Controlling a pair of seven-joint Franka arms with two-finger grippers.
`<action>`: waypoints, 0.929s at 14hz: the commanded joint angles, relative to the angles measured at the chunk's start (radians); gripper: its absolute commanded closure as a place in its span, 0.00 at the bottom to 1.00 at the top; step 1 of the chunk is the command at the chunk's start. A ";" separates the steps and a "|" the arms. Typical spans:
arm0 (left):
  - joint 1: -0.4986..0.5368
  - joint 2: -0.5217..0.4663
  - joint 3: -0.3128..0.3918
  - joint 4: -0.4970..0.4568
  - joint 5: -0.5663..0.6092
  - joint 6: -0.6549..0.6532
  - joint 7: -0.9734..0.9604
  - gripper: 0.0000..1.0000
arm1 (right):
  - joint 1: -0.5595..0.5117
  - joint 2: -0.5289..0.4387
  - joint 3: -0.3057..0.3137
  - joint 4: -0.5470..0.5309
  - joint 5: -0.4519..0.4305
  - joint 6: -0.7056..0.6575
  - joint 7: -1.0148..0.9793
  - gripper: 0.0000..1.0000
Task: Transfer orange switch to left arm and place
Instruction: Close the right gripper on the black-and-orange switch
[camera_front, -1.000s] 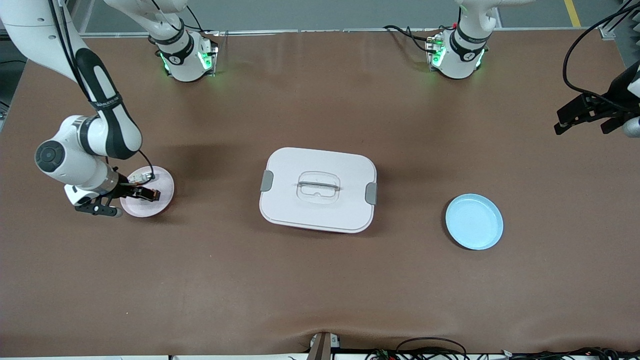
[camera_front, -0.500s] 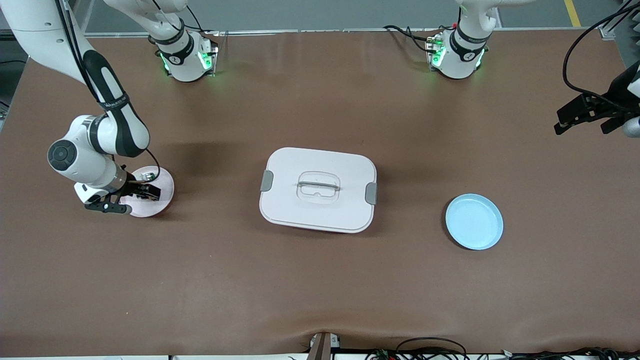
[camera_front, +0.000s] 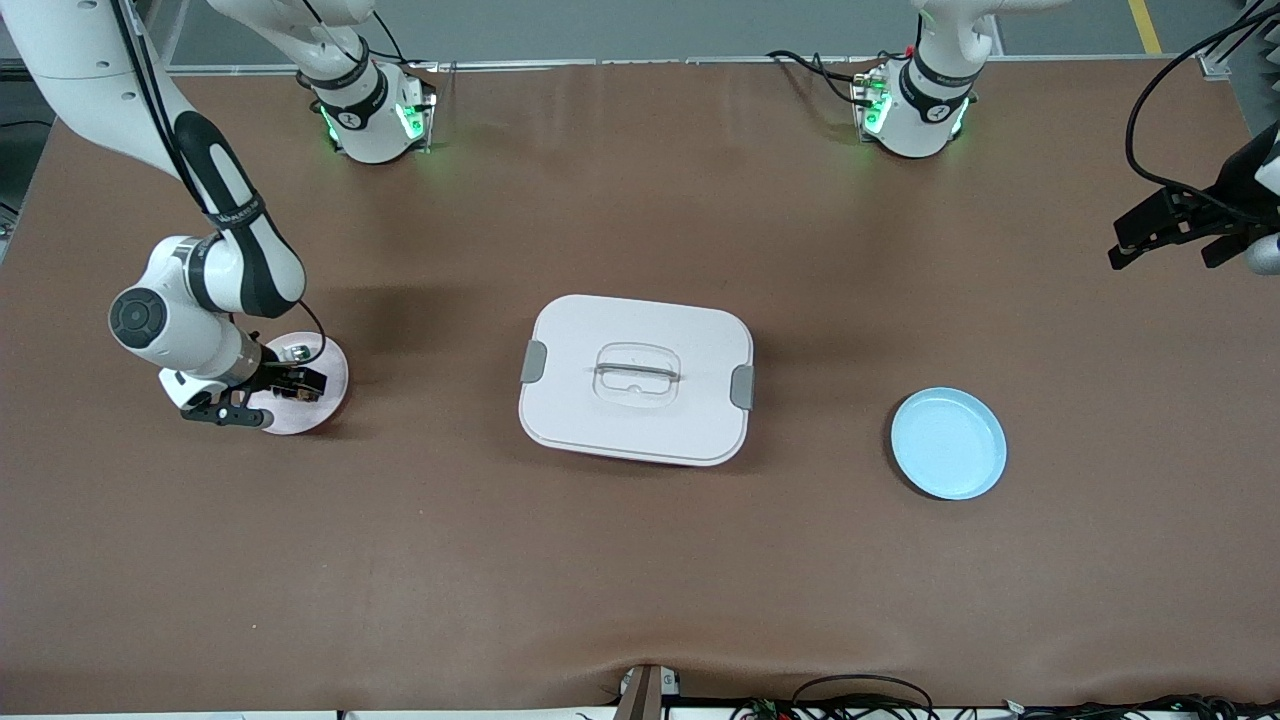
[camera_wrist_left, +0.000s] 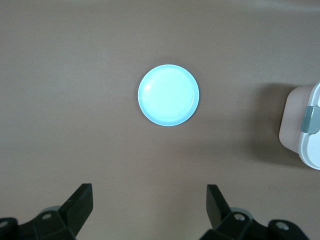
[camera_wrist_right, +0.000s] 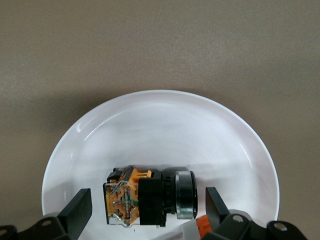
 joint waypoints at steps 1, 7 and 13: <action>-0.003 0.009 -0.003 0.023 0.005 -0.020 -0.009 0.00 | -0.008 0.003 0.002 -0.003 -0.013 0.011 -0.002 0.00; -0.004 0.009 -0.003 0.023 0.004 -0.020 -0.011 0.00 | -0.021 0.008 0.002 0.003 -0.013 0.011 0.000 0.15; -0.009 0.010 -0.023 0.058 -0.028 -0.022 -0.017 0.00 | -0.012 0.008 0.003 0.017 0.000 -0.008 0.027 1.00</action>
